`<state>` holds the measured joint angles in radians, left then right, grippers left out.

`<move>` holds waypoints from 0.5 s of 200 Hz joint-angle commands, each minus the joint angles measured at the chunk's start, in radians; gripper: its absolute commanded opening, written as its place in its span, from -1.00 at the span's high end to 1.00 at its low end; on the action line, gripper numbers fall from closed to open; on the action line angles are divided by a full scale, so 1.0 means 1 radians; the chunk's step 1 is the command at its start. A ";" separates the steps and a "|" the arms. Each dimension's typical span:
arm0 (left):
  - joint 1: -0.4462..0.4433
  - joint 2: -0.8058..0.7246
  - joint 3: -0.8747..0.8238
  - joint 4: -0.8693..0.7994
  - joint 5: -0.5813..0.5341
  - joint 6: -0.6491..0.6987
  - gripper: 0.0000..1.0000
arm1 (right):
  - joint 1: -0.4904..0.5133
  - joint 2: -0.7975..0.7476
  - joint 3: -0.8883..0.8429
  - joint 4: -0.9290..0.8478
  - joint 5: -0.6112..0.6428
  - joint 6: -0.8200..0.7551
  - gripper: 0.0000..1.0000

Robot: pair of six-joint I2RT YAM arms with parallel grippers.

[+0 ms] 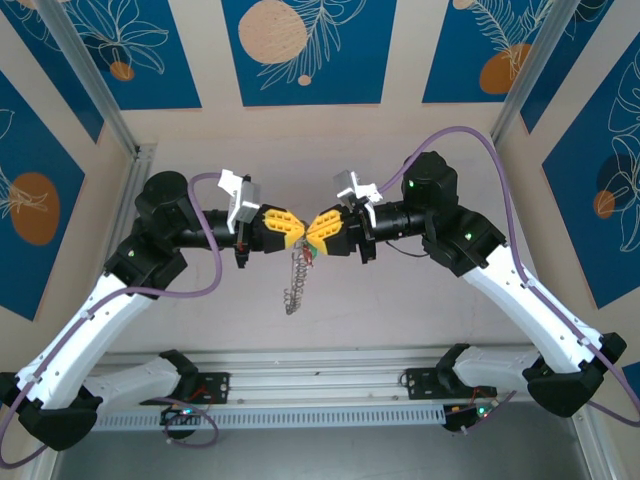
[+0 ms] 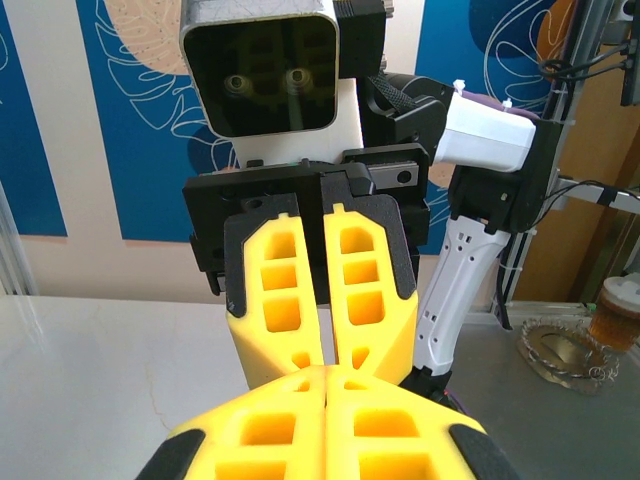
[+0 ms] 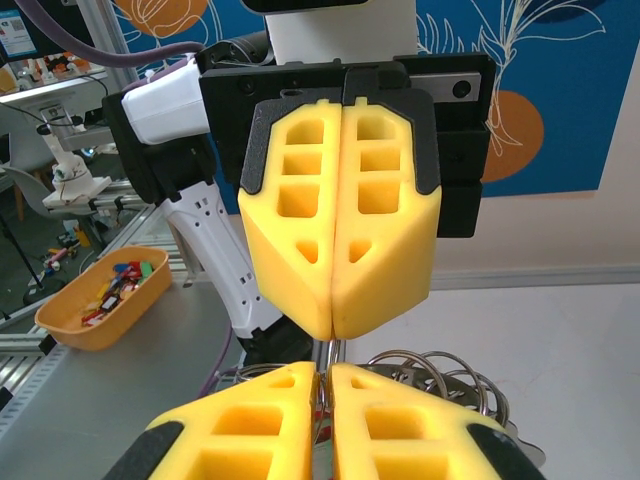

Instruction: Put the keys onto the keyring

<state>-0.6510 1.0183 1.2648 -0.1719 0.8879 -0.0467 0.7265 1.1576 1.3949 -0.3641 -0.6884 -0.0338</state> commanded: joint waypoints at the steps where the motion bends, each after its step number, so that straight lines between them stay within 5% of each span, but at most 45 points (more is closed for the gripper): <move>1: -0.001 -0.001 -0.002 0.045 0.011 -0.001 1.00 | 0.013 0.007 0.020 -0.023 -0.032 -0.018 0.74; 41: -0.001 0.003 -0.006 0.052 0.010 -0.007 1.00 | 0.014 0.010 0.026 -0.035 -0.027 -0.022 1.00; 69: -0.002 0.012 0.001 0.029 0.009 -0.004 1.00 | 0.004 0.003 0.036 -0.068 -0.008 -0.038 1.00; 94: -0.001 0.037 0.077 -0.148 -0.025 0.070 1.00 | -0.006 0.002 0.074 -0.139 0.009 -0.059 1.00; 100: -0.001 0.041 0.105 -0.217 -0.049 0.101 0.81 | -0.008 0.011 0.094 -0.173 0.020 -0.067 1.00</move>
<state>-0.6510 1.0359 1.2770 -0.2173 0.8890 -0.0315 0.7204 1.1629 1.4120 -0.4328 -0.6731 -0.0605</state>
